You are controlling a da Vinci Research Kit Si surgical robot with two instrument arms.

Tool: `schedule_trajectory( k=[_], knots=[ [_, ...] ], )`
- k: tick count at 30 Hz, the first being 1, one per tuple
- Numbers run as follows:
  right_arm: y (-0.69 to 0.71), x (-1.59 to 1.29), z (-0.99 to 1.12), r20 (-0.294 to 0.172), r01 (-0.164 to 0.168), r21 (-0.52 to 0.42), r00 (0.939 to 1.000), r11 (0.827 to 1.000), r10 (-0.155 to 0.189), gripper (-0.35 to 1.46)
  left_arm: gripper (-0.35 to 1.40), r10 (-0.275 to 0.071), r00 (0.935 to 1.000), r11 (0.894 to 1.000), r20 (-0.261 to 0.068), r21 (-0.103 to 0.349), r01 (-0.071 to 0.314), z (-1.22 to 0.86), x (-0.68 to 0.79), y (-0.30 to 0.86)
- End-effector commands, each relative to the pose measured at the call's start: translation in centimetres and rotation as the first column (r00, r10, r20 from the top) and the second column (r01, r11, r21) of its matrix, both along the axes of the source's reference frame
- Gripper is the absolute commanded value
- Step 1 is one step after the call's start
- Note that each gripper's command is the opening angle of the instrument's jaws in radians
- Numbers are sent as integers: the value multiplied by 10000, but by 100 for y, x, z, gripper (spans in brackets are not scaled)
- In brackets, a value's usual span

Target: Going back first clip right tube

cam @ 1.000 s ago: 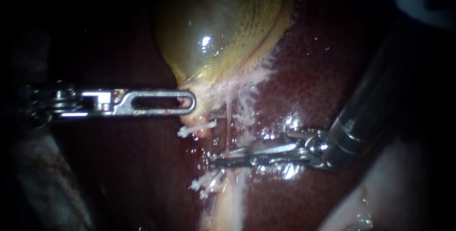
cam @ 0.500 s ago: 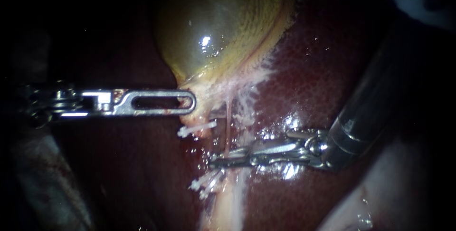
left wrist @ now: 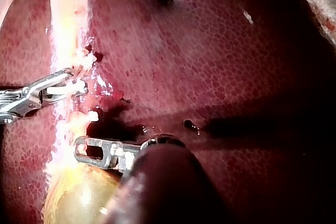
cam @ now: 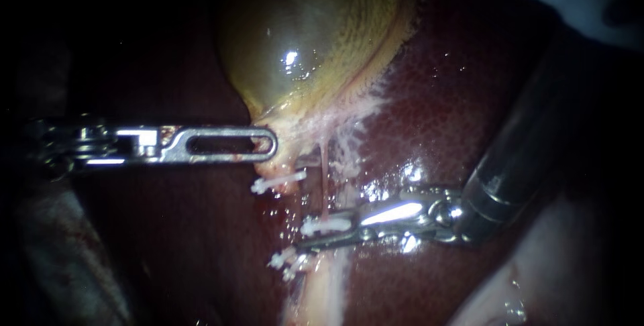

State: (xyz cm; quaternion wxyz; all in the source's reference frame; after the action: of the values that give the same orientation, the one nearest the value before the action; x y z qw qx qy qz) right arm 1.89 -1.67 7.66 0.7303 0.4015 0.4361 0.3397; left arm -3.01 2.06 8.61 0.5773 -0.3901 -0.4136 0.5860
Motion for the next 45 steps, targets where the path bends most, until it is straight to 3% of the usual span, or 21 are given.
schedule_trajectory(
  k=[1, 19, 27, 36, 45],
  knots=[
    [0, 0, 0, -19, 36, -114, 10000, 9999, -36, 45, -35, 0, 10000, 10000, -3, 0, 0, 0, 0, 0],
    [13, -3, -6, -174, 417, -1825, 9988, 9823, -456, 49, -35, -5, 10000, 10000, -7, 1, 5, -1, 0, -1],
    [19, -16, -12, -71, 361, -2048, 9992, 9781, -384, 49, -35, -4, 10000, 10000, -6, 2, 4, -1, 0, -1],
    [35, -41, -35, -40, 142, -2615, 9999, 9651, -158, 49, -35, -4, 10000, 10000, -6, 2, 4, -1, 0, -1],
    [46, -62, -49, 45, -33, -3606, 10000, 9327, 53, 52, -35, -3, 10000, 10000, -6, 2, 3, -1, 0, 0]
  ],
)
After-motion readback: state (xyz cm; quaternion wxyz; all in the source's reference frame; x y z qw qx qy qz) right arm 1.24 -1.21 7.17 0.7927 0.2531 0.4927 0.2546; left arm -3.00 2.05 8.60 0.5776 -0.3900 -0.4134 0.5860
